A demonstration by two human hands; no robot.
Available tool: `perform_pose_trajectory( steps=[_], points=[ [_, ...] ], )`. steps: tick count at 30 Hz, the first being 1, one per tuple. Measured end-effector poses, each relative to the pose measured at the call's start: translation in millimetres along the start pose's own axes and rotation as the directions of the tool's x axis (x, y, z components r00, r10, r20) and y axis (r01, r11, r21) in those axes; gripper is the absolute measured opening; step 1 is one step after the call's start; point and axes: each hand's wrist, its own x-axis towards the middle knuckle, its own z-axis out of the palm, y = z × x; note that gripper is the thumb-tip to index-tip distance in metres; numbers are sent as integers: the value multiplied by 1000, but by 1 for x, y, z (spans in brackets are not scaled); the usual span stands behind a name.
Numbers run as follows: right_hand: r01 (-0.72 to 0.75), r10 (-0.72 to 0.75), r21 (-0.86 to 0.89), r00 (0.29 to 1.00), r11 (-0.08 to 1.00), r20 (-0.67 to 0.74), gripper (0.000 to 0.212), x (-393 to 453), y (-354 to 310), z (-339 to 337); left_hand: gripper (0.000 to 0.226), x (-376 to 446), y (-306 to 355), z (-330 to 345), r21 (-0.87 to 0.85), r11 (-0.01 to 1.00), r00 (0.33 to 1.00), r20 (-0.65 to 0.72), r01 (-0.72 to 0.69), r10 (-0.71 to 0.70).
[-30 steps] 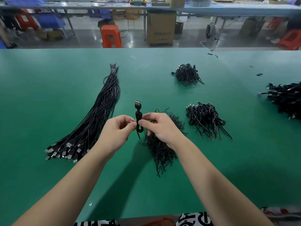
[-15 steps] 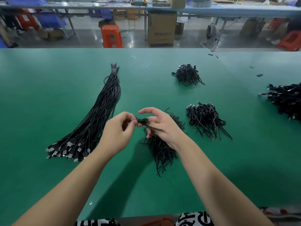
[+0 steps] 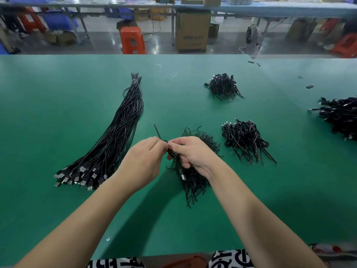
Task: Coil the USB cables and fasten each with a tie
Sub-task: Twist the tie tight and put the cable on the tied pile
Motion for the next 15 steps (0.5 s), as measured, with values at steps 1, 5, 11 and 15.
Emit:
perform_pose_trajectory(
  steps=[1,5,11,15],
  points=[
    [-4,4,-8,1000,1000,-2,17,0,1,-1,7,-1,-1,1,24,999,1000,6,-28,28],
    [126,-124,-45,991,991,40,14,-2,2,-1,14,-3,-3,3,-254,930,963,19,264,-268],
    [242,-245,-272,969,931,23,18,1,0,1,20,1,-13,9,-625,490,755,260,607,-602],
    [201,-240,-350,968,915,-71,20,3,2,3,16,4,-4,5,-476,726,853,114,497,-510]
  ],
)
